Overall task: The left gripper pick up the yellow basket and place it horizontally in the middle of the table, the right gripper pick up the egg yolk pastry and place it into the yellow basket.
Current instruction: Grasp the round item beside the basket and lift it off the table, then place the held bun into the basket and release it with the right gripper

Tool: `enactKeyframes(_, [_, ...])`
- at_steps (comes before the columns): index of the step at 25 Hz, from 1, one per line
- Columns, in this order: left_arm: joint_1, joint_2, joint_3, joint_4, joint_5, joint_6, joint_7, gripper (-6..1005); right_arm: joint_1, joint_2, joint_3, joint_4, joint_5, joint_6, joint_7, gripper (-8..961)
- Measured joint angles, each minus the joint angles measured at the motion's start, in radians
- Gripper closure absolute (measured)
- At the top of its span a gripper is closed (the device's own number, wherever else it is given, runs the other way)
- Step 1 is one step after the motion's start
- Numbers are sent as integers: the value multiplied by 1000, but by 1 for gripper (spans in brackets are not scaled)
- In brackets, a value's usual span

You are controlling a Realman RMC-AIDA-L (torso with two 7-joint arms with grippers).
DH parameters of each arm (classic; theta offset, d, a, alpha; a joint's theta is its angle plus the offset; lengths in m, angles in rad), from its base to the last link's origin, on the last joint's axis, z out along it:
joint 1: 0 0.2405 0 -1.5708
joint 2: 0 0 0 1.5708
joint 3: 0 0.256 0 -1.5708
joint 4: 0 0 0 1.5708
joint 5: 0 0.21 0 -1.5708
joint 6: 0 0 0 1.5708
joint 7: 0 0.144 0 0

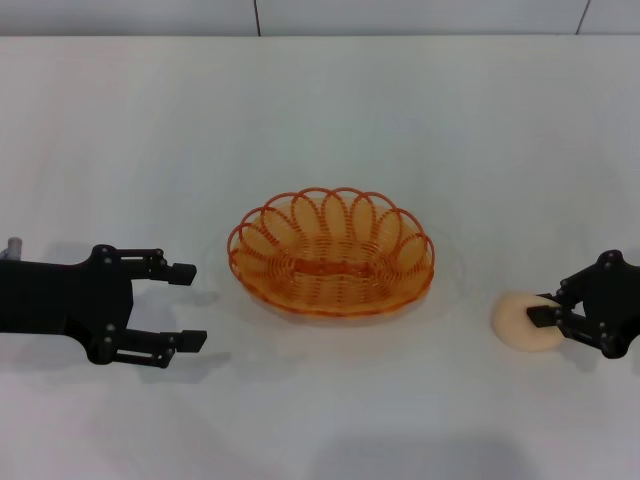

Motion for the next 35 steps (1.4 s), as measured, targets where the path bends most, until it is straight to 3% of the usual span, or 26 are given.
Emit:
enactKeyframes(8, [0, 0, -8, 0, -1, -2, 1, 210, 20, -2, 30, -17, 5, -65, 19, 897])
enactKeyframes(15, [0, 0, -22, 0, 4, -4, 6, 210, 73, 1, 78, -110, 23, -152, 136, 908])
enactKeyframes(23, [-7, -3, -21, 0, 5, -10, 6, 210, 130, 11, 51, -115, 205, -157, 184, 911])
enactKeyframes(25, [-14, -5, -19, 0, 6, -10, 6, 210, 133, 12, 11, -99, 260, -117, 178, 911])
enactKeyframes(35, [-24, -10, -13, -2, 10, -13, 3, 210, 173, 19, -395, 21, 469, 331, 65, 912])
